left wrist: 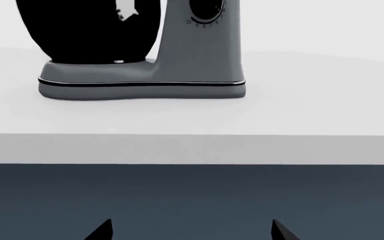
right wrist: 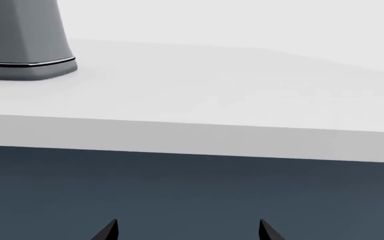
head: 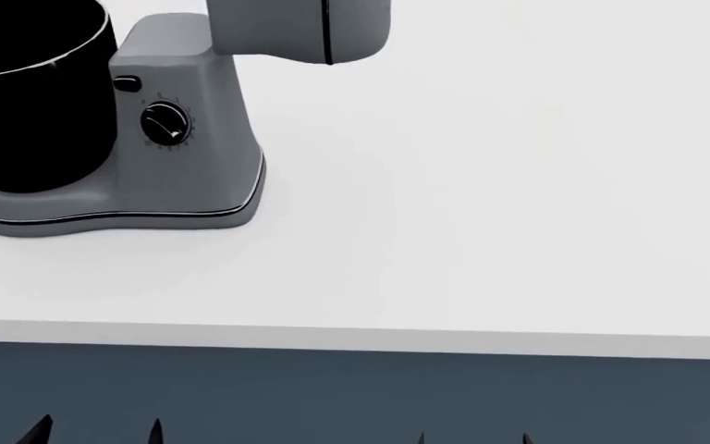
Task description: Close the stand mixer head.
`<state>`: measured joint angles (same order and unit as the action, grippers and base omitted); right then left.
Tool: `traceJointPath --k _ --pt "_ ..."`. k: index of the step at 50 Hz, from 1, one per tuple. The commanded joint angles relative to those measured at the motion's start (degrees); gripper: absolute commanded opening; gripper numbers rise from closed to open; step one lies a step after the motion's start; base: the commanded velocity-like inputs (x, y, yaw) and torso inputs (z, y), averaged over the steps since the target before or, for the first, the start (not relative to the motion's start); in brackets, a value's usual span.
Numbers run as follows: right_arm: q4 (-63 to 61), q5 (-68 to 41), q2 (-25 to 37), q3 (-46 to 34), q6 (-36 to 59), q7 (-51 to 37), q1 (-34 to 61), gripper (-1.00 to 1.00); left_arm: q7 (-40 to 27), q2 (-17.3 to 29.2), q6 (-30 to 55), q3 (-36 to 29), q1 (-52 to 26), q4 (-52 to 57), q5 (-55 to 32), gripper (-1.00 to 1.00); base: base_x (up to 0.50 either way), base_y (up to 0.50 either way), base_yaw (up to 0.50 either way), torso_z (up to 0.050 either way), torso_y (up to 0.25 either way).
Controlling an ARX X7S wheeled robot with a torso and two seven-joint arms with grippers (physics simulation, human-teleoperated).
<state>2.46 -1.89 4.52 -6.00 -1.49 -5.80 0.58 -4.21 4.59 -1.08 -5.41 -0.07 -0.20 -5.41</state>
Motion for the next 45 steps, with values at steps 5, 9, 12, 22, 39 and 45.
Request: traceJointPath --k 5,9,12,22,39,45 --pt "-0.49 -0.77 1.12 -1.39 0.46 -1.27 -0.05 1.0 -0.93 1.13 0.25 -1.45 -0.03 0.25 -1.14 1.0 0.0 0.0 0.0 0.05 0.0" --pt "0.1 -0.75 1.36 -1.79 0.2 -1.58 0.14 1.0 -1.1 1.4 0.03 -1.75 0.04 0.11 -1.39 1.0 0.0 0.0 0.0 0.05 0.0" --pt "0.98 -0.87 1.48 -2.0 -0.38 -1.76 0.44 1.0 -1.23 1.56 -0.05 -2.06 -0.14 -0.17 -1.45 1.0 0.0 0.0 0.0 0.05 0.0" --pt "-0.36 -1.35 2.03 -2.59 0.52 -2.5 0.09 1.0 -2.53 1.38 2.68 -1.4 -0.84 -0.17 -4.19 1.0 0.0 0.0 0.0 0.02 0.0" --pt "-17.33 -5.44 2.48 -1.45 15.25 -5.44 2.69 1.0 -7.83 3.42 18.19 -0.49 -0.04 20.56 -9.9 1.0 0.0 0.0 0.0 0.0 0.0" --pt "-31.71 -8.96 4.18 0.35 29.32 -6.72 8.14 1.0 -10.24 7.73 36.17 -2.59 -5.46 35.04 -10.41 1.0 0.0 0.0 0.0 0.0 0.0"
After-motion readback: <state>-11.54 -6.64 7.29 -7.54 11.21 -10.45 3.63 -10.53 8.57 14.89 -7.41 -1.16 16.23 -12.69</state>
